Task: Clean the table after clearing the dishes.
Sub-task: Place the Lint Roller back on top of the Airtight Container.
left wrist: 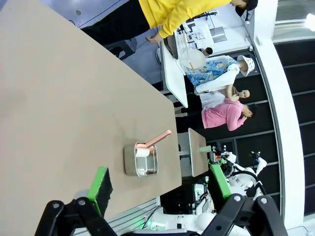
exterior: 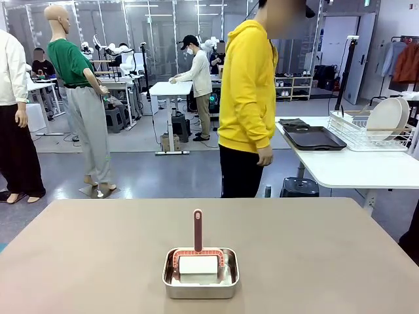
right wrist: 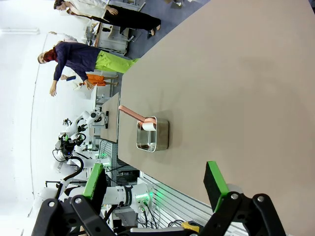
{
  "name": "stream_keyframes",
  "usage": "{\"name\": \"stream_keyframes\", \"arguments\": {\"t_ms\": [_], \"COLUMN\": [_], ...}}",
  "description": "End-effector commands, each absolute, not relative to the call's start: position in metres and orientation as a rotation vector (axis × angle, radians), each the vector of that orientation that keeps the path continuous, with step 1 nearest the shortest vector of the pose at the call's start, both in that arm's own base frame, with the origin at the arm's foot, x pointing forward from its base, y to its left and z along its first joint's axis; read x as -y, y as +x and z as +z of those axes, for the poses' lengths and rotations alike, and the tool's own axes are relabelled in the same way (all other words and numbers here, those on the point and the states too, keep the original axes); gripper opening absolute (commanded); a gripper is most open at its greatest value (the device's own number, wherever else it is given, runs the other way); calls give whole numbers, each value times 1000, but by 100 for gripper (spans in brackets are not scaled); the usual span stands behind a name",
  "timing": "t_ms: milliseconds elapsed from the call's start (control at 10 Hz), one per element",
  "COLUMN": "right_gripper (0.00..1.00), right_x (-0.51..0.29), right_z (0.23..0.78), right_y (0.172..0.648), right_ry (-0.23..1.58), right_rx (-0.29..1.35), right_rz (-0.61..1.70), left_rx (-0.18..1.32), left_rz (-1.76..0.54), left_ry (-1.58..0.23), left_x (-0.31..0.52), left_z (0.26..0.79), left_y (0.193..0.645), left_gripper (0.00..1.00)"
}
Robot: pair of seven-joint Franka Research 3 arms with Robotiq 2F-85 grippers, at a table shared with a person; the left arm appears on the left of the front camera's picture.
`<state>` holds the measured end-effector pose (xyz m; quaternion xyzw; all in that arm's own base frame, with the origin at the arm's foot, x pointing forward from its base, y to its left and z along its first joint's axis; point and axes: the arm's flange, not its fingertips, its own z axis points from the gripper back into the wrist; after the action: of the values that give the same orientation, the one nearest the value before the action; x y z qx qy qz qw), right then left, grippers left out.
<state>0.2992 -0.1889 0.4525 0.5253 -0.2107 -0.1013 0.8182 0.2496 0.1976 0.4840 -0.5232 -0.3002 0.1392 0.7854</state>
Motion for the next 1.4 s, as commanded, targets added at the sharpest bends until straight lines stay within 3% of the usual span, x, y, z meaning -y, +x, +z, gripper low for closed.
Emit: {"name": "stream_keyframes", "arguments": {"t_ms": [0,1300], "right_gripper": [100,100], "right_x": [188,188], "right_z": [455,455], "right_y": [299,299], "right_ry": [1123,1123], "right_rx": [452,452], "right_rz": [-217,-217], "left_rx": [658,658], "left_rz": [286,286], "left_ry": [-1136,-1136], "left_x": [-197,-197], "left_z": [486,486], "left_y": [250,250], "left_gripper": [100,100]}}
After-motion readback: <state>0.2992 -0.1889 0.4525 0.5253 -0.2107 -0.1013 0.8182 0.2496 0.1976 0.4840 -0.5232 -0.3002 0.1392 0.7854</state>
